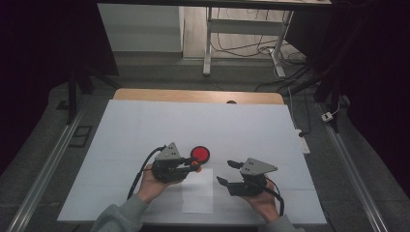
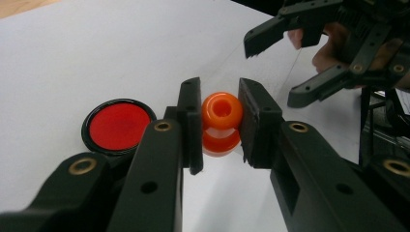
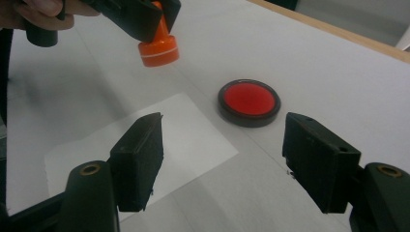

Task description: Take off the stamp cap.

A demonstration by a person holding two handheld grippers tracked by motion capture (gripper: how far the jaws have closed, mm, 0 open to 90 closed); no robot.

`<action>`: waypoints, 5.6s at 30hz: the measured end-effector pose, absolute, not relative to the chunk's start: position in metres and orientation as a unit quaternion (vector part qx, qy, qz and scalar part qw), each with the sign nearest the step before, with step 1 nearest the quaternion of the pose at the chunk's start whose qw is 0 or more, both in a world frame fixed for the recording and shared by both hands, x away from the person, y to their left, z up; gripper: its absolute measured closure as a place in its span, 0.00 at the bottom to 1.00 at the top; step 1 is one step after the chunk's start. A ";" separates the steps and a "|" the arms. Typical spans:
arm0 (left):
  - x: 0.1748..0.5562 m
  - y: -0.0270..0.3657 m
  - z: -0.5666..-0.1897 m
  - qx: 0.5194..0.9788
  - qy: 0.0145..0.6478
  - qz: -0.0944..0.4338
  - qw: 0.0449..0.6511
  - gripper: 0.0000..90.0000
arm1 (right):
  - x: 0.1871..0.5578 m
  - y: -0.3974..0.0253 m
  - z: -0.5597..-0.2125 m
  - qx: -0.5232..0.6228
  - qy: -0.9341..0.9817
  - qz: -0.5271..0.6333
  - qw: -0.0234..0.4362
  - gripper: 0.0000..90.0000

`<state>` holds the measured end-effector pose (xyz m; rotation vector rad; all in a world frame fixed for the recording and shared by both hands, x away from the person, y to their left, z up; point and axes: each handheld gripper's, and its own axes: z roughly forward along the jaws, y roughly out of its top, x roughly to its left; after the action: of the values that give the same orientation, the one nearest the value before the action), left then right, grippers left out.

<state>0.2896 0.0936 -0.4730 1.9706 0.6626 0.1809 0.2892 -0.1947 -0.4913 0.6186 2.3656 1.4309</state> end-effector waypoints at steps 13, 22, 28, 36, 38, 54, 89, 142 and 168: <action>0.288 0.087 -0.474 0.820 0.265 0.067 0.502 0.80 | 0.290 -0.173 -0.497 0.195 0.836 0.491 0.146 0.33; 0.287 0.085 -0.475 0.821 0.264 0.065 0.502 0.80 | 0.290 -0.162 -0.501 0.187 0.842 0.486 0.145 0.33; 0.287 0.083 -0.476 0.823 0.262 0.064 0.500 0.80 | 0.289 -0.158 -0.503 0.183 0.842 0.486 0.145 0.34; 0.286 0.078 -0.477 0.827 0.257 0.061 0.497 0.80 | 0.287 -0.153 -0.504 0.181 0.846 0.481 0.146 0.35; 0.286 0.077 -0.478 0.828 0.255 0.060 0.496 0.80 | 0.286 -0.150 -0.504 0.176 0.846 0.482 0.146 0.36; 0.284 0.071 -0.480 0.832 0.250 0.055 0.493 0.80 | 0.282 -0.144 -0.506 0.171 0.846 0.481 0.153 0.46; 0.285 0.071 -0.482 0.831 0.252 0.051 0.493 0.80 | 0.282 -0.145 -0.507 0.165 0.851 0.474 0.156 0.70; 0.287 0.074 -0.483 0.827 0.255 0.041 0.499 0.80 | 0.280 -0.144 -0.507 0.160 0.851 0.471 0.167 0.72; 0.288 0.075 -0.486 0.821 0.264 0.030 0.505 0.81 | 0.280 -0.144 -0.508 0.157 0.855 0.464 0.170 0.72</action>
<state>0.2879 0.0746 -0.4863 1.9826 0.6368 0.0735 0.2801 -0.1440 -0.5079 0.4451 2.4305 1.3179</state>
